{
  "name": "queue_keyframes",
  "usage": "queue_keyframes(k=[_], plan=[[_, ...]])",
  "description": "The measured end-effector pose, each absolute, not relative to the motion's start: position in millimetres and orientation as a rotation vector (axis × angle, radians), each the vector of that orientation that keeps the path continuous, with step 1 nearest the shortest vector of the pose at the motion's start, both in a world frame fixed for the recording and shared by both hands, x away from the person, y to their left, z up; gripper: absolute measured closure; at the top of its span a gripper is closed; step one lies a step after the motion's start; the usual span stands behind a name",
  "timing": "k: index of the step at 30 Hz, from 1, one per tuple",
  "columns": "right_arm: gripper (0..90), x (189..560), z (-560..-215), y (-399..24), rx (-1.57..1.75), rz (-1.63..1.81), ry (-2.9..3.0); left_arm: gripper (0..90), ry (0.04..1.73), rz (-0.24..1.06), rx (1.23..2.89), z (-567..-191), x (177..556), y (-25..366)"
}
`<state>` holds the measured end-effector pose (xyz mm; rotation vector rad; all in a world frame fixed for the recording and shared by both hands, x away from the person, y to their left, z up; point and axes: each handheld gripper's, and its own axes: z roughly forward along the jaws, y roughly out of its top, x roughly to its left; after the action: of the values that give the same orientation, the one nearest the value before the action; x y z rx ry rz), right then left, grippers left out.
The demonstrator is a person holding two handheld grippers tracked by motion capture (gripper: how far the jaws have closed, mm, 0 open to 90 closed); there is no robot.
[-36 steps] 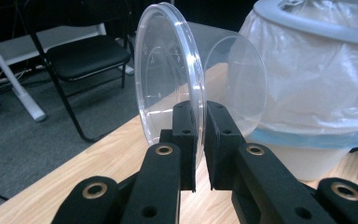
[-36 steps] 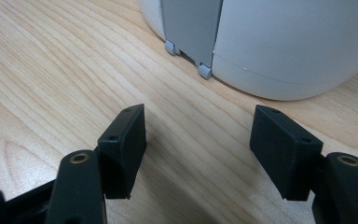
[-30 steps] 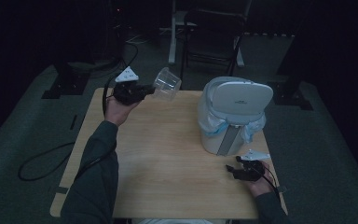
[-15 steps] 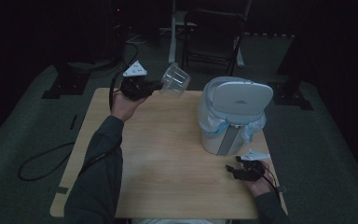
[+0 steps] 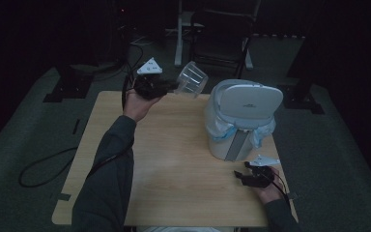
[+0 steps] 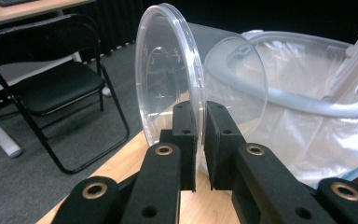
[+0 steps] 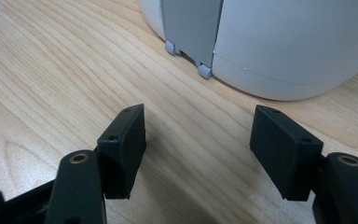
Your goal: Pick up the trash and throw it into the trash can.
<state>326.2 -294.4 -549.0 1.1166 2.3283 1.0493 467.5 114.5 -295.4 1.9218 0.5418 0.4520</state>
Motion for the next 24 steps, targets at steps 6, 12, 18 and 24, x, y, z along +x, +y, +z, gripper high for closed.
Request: queue_keyframes(k=[6, 12, 18, 24], plan=[[34.8, 326.1, -549.0, -294.4, 1.117, 1.050, 2.328, 84.3, 0.518, 0.450, 1.915, -288.6, 467.2, 103.9], [34.8, 326.1, -548.9, -294.3, 1.119, 1.050, 2.329, 84.2, 0.506, 0.447, 1.914, -284.3, 467.5, 97.3], [34.8, 326.1, -548.9, -294.3, 1.118, 1.050, 2.329, 84.2, 0.494, 0.444, 1.911, -278.9, 467.0, 92.0], [34.8, 326.1, -549.0, -294.3, 1.118, 1.050, 2.329, 84.2, 0.484, 0.447, 1.902, -271.5, 466.0, 89.9]])
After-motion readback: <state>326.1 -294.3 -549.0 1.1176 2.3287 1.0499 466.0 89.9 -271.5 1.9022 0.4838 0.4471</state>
